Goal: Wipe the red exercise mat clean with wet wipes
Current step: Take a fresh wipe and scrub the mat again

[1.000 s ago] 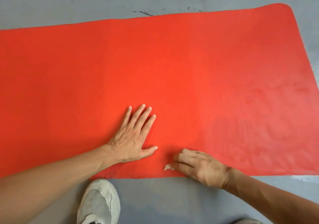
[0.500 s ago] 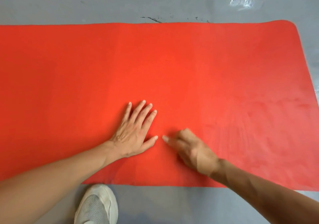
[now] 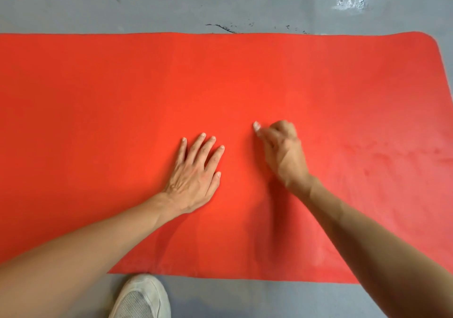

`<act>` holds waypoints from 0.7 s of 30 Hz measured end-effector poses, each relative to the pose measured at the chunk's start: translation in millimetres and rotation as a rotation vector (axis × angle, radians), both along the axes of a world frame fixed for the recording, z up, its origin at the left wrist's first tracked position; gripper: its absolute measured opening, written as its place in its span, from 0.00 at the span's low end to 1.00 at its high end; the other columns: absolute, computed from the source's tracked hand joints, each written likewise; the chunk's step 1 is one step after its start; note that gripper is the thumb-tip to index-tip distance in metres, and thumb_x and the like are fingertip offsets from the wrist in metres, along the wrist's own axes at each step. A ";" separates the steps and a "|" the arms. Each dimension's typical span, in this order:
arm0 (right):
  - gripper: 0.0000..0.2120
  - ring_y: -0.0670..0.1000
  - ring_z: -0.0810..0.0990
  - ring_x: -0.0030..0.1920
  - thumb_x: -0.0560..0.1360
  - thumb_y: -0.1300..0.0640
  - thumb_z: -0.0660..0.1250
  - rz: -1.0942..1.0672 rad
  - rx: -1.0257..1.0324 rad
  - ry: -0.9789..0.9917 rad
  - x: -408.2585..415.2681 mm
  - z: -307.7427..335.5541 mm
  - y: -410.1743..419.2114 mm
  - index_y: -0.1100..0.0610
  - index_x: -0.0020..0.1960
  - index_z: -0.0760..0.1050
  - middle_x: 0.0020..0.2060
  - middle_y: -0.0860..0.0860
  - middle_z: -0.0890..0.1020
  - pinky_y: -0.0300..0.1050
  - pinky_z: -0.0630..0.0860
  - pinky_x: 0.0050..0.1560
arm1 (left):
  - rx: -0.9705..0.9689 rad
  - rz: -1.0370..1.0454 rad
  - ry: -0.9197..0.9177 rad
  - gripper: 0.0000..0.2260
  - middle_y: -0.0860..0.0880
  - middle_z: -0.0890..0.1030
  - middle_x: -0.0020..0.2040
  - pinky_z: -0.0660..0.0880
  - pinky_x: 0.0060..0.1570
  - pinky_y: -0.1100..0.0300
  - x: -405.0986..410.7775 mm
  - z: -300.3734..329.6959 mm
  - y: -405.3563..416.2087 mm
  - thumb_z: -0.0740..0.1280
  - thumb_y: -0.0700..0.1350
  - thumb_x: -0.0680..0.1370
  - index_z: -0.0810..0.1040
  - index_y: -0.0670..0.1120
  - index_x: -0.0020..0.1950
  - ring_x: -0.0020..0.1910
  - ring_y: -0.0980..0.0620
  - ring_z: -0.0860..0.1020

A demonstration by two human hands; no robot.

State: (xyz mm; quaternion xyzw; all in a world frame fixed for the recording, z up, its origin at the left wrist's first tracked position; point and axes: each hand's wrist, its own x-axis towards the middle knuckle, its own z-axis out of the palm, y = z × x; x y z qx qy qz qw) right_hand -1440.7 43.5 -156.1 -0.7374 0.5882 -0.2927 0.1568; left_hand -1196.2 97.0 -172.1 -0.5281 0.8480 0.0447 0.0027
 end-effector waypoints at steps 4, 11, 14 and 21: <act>0.19 0.54 0.74 0.44 0.83 0.64 0.64 0.544 0.127 -0.063 23.7 -2.6 103.3 0.59 0.72 0.76 0.49 0.55 0.77 0.48 0.75 0.50 | -0.015 -0.008 -0.020 0.28 0.40 0.65 0.81 0.55 0.75 0.27 10.1 1.4 4.2 0.56 0.55 0.82 0.68 0.44 0.80 0.83 0.37 0.57; 0.12 0.55 0.77 0.47 0.84 0.61 0.63 0.840 0.021 0.030 32.2 -4.3 69.9 0.58 0.64 0.80 0.50 0.52 0.77 0.50 0.77 0.50 | -0.005 -0.007 -0.056 0.28 0.40 0.64 0.82 0.56 0.75 0.28 38.4 2.0 37.5 0.59 0.56 0.83 0.67 0.45 0.81 0.83 0.36 0.57; 0.09 0.58 0.76 0.47 0.81 0.63 0.68 0.386 -0.032 0.030 44.5 -12.8 -9.4 0.58 0.58 0.84 0.47 0.55 0.78 0.55 0.77 0.50 | 0.019 0.066 -0.079 0.28 0.40 0.65 0.81 0.55 0.76 0.28 51.9 6.6 53.4 0.58 0.57 0.83 0.67 0.46 0.81 0.83 0.36 0.57; 0.17 0.53 0.73 0.50 0.80 0.67 0.65 0.474 0.119 -0.080 85.0 -19.1 66.4 0.59 0.67 0.79 0.51 0.55 0.77 0.42 0.72 0.54 | 0.082 0.174 -0.106 0.27 0.42 0.63 0.82 0.56 0.76 0.30 81.2 13.9 80.3 0.55 0.56 0.85 0.65 0.48 0.82 0.83 0.38 0.55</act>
